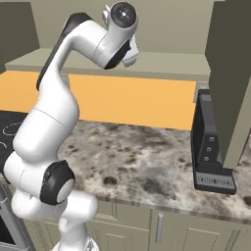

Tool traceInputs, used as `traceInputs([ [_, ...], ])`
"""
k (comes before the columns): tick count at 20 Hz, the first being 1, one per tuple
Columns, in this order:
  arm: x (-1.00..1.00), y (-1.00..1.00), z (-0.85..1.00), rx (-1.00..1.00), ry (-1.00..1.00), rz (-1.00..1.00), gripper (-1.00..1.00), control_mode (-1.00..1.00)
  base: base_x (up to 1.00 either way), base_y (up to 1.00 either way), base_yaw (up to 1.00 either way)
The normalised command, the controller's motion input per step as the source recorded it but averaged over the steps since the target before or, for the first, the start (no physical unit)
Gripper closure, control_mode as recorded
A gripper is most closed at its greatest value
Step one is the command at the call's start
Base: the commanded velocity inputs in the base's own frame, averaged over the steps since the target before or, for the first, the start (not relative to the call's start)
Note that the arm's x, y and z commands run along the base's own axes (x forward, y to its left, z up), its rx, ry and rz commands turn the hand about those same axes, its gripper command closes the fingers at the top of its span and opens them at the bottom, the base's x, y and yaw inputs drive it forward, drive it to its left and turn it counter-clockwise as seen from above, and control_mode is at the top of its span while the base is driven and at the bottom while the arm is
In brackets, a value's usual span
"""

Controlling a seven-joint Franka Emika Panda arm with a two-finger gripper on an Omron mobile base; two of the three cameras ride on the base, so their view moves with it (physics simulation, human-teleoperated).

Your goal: Pick up the bowls on the counter and stack them on top of one another in the open cabinet. Place the smaller bowl on top of the larger bowl.

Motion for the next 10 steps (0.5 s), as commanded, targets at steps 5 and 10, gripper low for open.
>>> traceInputs([
  [5,-0.97,-0.12,0.00,0.00,-0.17,0.05,-1.00,-1.00,0.00,0.00,0.00],
  [10,-0.72,-0.05,0.09,0.00,-0.48,0.00,-1.00,-1.00,0.00,0.00,0.00],
])
